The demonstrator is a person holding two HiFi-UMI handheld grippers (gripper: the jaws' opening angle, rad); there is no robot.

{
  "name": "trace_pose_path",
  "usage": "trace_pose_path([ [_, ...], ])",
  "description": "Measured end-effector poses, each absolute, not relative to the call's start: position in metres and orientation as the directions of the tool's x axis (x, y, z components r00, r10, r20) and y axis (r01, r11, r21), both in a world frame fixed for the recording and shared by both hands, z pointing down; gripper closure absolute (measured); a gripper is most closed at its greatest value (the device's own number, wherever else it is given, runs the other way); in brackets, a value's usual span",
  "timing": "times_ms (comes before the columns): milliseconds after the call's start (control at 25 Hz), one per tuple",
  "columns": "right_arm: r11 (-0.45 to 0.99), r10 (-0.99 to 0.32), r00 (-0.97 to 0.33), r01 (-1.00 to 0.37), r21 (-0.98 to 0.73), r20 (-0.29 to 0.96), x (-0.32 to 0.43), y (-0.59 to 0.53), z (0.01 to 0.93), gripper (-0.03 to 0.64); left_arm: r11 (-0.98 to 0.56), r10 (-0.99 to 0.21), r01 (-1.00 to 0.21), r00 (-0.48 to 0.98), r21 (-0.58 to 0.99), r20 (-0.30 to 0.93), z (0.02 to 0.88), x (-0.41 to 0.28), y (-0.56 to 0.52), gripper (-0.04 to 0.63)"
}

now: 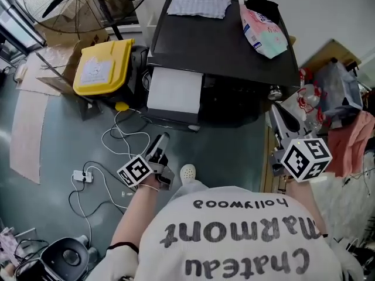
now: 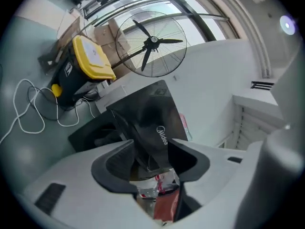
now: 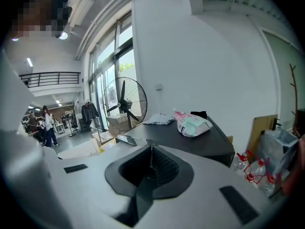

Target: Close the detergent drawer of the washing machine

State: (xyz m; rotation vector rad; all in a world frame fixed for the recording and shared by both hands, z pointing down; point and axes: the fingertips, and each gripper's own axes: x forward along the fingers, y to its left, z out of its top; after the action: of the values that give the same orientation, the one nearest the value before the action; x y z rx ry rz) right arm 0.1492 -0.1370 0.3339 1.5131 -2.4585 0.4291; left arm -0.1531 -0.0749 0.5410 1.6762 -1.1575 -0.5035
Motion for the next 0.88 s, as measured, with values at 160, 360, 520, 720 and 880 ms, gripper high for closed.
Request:
trace_pose_path([
  [160, 0.394, -0.838, -0.412, -0.91, -0.126, 0.357, 0.153, -0.143, 0.338, 0.583, -0.049, -0.841, -0.439, 0.502, 0.897, 0.2, 0.558, -0.151, -0.087, 0.373],
  [360, 0.362, -0.848, -0.38, -0.924, -0.12, 0.371, 0.156, -0.148, 0.342, 0.583, -0.086, -0.804, -0.47, 0.554, 0.879, 0.218, 0.569, -0.15, -0.098, 0.34],
  [520, 0.343, -0.851, -0.361, -0.932, -0.117, 0.381, 0.157, -0.151, 0.344, 0.583, -0.132, -0.759, -0.479, 0.612, 0.868, 0.222, 0.573, -0.143, -0.102, 0.306],
  [720, 0.331, -0.854, -0.346, -0.937, -0.109, 0.388, 0.156, -0.153, 0.345, 0.583, -0.164, -0.728, -0.453, 0.655, 0.876, 0.203, 0.577, -0.143, -0.105, 0.293],
  [880, 0.315, -0.859, -0.331, -0.943, -0.106, 0.391, 0.159, -0.153, 0.345, 0.583, -0.18, -0.714, -0.43, 0.676, 0.885, 0.183, 0.575, -0.142, -0.105, 0.293],
])
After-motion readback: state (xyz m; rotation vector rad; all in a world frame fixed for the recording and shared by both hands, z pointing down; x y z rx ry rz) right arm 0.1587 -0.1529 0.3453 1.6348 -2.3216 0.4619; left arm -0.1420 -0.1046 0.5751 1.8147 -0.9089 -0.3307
